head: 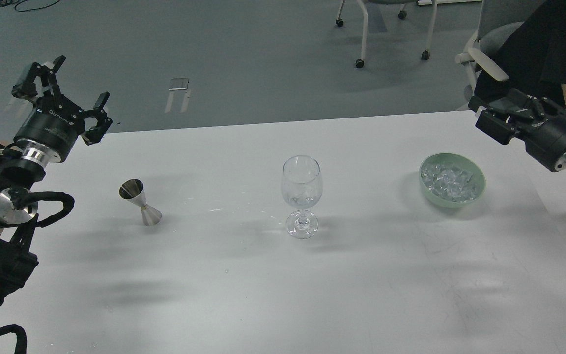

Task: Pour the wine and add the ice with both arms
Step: 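Raise the left arm back and move the right gripper toward the ice bowl, then reach the right gripper into the green bowl and grasp ice cubes, then lift the ice with the right gripper and move it over the wine glass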

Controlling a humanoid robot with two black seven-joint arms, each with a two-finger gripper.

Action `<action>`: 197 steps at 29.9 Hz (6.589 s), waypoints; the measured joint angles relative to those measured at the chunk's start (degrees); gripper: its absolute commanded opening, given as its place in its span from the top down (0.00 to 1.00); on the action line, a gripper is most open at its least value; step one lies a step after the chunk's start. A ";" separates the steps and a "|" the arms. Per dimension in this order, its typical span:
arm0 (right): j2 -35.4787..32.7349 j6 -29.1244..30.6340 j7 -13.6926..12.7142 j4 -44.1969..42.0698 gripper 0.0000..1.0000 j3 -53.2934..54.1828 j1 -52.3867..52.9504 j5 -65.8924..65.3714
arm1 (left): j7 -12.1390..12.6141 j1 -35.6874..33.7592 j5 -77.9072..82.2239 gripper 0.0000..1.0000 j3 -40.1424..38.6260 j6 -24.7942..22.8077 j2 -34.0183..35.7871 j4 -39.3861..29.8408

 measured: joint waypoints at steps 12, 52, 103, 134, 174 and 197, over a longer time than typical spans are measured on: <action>3.22 -1.90 1.36 -5.01 0.00 -3.42 -4.13 -6.92 | 0.06 0.51 0.05 0.02 0.00 0.00 -0.76 -0.11; 10.14 8.66 2.63 -12.97 0.25 -10.32 1.94 -7.24 | 0.06 0.79 0.04 0.02 -0.01 0.00 -1.97 -0.34; 10.56 10.58 1.99 -14.23 0.51 -10.49 2.33 -10.14 | 0.06 1.03 0.00 0.02 -0.01 0.00 -1.99 -1.31; 10.75 12.09 1.99 -14.18 0.86 -10.49 2.62 -10.14 | -0.03 1.21 0.00 0.02 0.08 -0.01 -2.02 -1.72; 9.94 28.64 0.18 19.35 0.89 -10.43 27.80 -9.76 | 0.03 1.27 0.00 0.02 -0.01 -0.01 -1.98 -1.79; 16.82 40.13 0.86 19.27 0.88 -10.55 29.33 -9.41 | 0.07 1.34 0.00 0.02 0.00 0.00 -2.03 -2.22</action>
